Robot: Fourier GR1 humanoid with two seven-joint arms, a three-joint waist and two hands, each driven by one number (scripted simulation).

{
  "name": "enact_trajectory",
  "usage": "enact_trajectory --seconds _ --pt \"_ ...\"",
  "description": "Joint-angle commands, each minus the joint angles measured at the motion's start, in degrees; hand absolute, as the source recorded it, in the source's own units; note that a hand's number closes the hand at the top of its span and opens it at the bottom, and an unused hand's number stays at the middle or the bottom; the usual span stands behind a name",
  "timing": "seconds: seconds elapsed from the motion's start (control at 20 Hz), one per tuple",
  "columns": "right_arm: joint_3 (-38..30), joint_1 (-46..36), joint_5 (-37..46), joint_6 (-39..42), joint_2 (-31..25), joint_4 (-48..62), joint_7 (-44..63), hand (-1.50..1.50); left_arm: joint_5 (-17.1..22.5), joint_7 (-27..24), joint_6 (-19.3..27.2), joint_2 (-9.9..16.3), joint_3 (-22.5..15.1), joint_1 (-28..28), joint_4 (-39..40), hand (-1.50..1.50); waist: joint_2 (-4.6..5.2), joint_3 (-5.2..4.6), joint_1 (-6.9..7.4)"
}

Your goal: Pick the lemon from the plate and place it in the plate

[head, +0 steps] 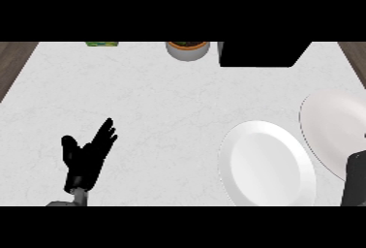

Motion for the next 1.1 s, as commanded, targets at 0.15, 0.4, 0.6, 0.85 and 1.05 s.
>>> enact_trajectory --seconds 0.15,0.4,0.6,0.85,1.05 --pt "2.0 -0.3 -24.2 -11.0 -8.5 15.5 -13.3 -1.50 -0.2 -3.3 -1.4 -0.5 0.1 1.9 2.3 0.00 0.07 -0.07 0.19" --pt "6.1 3.1 -32.9 -22.7 -5.5 9.6 -23.3 -1.50 0.1 -0.6 -0.5 -0.4 1.2 -0.9 2.9 0.00 -0.07 -0.05 -0.51" --pt "8.5 6.2 -38.4 -28.8 -1.0 2.2 -26.5 -1.50 -0.4 -0.5 -0.3 -1.1 0.3 0.5 1.3 0.00 -0.36 -0.15 -0.85" --pt "13.7 12.8 -48.3 -26.1 3.3 -11.9 -28.0 -1.50 1.3 0.8 -1.7 0.7 2.5 0.5 0.2 0.00 -0.68 -0.27 -1.51" --pt "22.8 21.6 -54.9 -25.4 8.1 -23.0 -31.3 -1.50 -0.7 -0.8 -0.7 -0.9 1.3 0.9 1.8 0.00 -0.43 -0.27 -1.14"
